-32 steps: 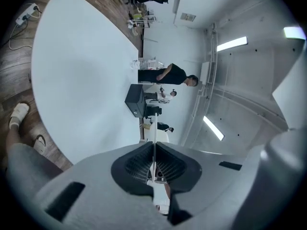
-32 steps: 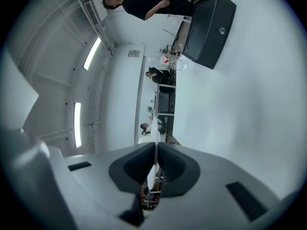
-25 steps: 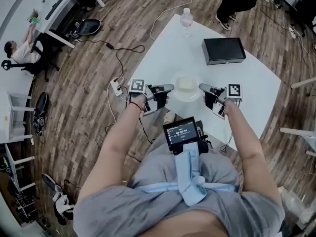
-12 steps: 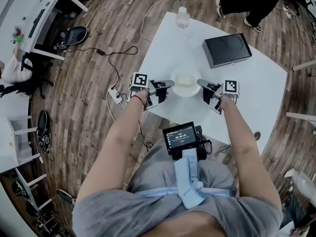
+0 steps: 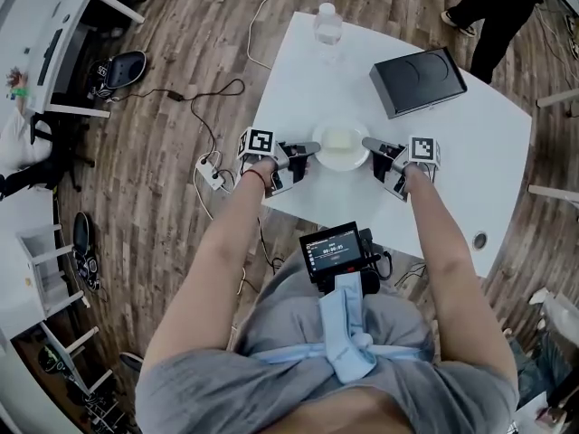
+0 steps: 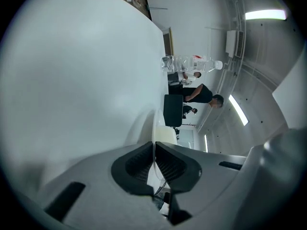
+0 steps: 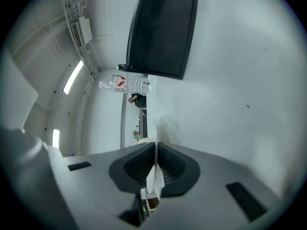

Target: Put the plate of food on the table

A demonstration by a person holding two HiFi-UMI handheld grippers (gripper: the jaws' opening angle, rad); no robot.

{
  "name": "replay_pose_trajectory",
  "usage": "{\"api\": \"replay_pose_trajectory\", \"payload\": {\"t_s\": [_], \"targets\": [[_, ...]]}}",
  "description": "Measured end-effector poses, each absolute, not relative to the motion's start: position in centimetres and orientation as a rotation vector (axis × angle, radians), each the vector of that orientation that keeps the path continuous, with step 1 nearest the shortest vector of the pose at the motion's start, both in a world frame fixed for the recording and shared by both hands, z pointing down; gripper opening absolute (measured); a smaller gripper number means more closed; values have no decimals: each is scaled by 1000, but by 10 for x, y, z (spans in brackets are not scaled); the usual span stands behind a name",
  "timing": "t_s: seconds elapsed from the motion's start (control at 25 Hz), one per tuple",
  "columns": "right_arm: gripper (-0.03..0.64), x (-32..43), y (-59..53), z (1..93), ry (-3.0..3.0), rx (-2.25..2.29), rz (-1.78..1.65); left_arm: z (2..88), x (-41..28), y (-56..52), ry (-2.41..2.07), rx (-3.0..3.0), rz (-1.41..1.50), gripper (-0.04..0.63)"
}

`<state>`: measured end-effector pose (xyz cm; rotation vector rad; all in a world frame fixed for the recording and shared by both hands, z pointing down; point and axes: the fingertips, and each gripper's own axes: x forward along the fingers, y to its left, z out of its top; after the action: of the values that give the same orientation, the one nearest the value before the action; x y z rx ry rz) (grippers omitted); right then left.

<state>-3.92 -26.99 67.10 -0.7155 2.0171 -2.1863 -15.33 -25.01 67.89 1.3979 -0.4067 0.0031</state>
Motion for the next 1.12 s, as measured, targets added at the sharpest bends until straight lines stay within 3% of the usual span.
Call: {"api": "replay_pose_trajectory", "payload": {"t_s": [0.88,1.12], "targets": [[41,-33,-273,678,1994,-812,-2257,678,-161,-238,-467,1469,228,29],[41,-31,-275,679,2015,-836,-2249,662,-155,-240,-554,1492,168,28]]}}
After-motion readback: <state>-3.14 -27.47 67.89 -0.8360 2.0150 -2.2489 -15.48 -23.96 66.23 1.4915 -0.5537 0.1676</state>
